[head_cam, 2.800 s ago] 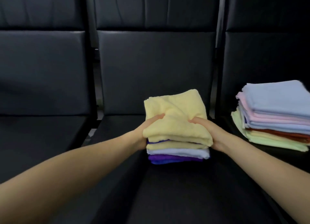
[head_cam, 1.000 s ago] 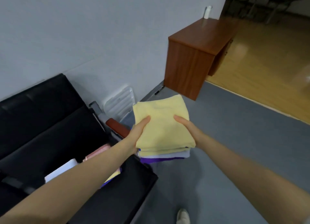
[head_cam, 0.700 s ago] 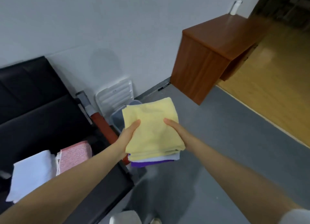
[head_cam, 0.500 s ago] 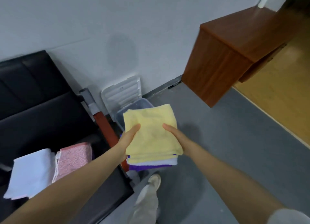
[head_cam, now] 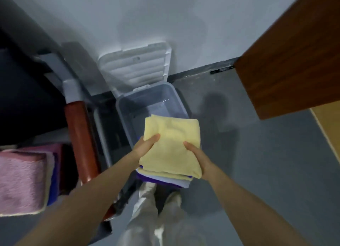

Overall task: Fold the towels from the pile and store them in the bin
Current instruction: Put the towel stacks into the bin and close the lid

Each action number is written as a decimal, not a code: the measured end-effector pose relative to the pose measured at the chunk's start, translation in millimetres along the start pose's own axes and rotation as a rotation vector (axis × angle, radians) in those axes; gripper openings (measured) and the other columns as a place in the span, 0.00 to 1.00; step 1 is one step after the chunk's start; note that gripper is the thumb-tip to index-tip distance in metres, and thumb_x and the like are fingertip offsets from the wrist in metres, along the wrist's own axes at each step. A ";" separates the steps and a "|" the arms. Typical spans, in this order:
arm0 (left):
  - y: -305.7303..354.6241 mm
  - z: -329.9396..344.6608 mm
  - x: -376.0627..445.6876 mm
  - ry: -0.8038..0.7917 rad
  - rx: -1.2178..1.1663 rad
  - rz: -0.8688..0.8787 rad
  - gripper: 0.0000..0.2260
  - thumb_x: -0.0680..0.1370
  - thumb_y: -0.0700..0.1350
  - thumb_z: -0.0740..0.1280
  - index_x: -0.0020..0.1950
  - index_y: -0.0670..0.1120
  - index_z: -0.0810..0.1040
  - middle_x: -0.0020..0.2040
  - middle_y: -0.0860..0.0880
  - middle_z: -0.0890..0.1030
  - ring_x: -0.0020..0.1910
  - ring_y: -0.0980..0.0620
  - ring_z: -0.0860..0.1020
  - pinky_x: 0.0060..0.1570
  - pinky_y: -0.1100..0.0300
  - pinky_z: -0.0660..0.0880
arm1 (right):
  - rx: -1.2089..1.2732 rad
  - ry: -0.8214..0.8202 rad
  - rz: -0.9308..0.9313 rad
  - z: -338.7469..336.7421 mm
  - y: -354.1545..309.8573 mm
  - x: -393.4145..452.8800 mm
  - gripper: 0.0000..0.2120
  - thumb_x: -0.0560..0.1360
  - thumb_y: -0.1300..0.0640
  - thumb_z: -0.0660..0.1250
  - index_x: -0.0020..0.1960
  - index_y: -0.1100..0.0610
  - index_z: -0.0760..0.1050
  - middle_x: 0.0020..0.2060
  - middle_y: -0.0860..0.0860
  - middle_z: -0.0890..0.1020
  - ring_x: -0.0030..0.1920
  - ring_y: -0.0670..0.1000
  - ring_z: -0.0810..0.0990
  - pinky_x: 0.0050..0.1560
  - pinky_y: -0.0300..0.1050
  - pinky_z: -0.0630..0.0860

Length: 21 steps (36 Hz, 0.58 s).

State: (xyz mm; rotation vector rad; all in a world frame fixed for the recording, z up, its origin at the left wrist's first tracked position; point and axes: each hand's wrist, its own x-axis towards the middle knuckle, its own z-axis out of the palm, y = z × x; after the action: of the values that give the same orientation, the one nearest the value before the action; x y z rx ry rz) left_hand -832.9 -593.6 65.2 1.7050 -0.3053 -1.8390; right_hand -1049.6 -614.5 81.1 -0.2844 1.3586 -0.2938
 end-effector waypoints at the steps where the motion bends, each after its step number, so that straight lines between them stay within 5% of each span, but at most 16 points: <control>1: -5.9 -1.5 17.3 -0.004 0.022 0.001 0.33 0.64 0.65 0.74 0.65 0.50 0.76 0.58 0.47 0.81 0.55 0.44 0.80 0.62 0.45 0.74 | -0.006 0.002 0.019 -5.5 -0.8 21.2 0.21 0.69 0.48 0.75 0.59 0.53 0.77 0.49 0.55 0.86 0.55 0.59 0.82 0.58 0.54 0.77; 4: -27.4 -3.6 71.3 0.020 0.014 0.001 0.26 0.69 0.62 0.72 0.63 0.52 0.77 0.57 0.48 0.82 0.56 0.45 0.80 0.62 0.44 0.74 | -0.034 -0.026 0.084 -17.2 -0.8 84.6 0.21 0.69 0.49 0.73 0.59 0.55 0.77 0.48 0.55 0.86 0.53 0.58 0.82 0.51 0.51 0.77; 9: -82.7 -9.3 162.8 0.127 -0.087 -0.023 0.19 0.77 0.52 0.68 0.68 0.50 0.74 0.59 0.47 0.81 0.57 0.45 0.80 0.63 0.44 0.74 | -0.181 -0.042 0.141 -44.9 10.2 203.1 0.30 0.67 0.45 0.76 0.65 0.55 0.76 0.56 0.56 0.84 0.57 0.59 0.82 0.58 0.54 0.78; 16: -140.4 -23.3 261.9 0.244 -0.237 -0.028 0.19 0.79 0.47 0.66 0.70 0.46 0.72 0.62 0.45 0.79 0.59 0.44 0.78 0.63 0.47 0.73 | -0.345 -0.183 0.095 -58.3 17.6 334.3 0.23 0.74 0.47 0.70 0.66 0.56 0.76 0.58 0.57 0.83 0.60 0.59 0.80 0.64 0.59 0.74; 21: -195.0 -35.9 318.4 0.346 -0.261 -0.075 0.23 0.78 0.50 0.67 0.72 0.48 0.69 0.63 0.45 0.78 0.59 0.44 0.78 0.62 0.46 0.74 | -0.465 -0.145 0.095 -61.6 52.7 416.7 0.28 0.68 0.45 0.75 0.64 0.55 0.77 0.55 0.54 0.84 0.56 0.58 0.82 0.62 0.58 0.76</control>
State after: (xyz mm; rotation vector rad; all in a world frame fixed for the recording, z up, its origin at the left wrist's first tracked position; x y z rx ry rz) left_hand -847.9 -612.2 -309.1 1.8235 0.1366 -1.5194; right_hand -1030.5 -720.5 -329.5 -0.6138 1.2803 0.1262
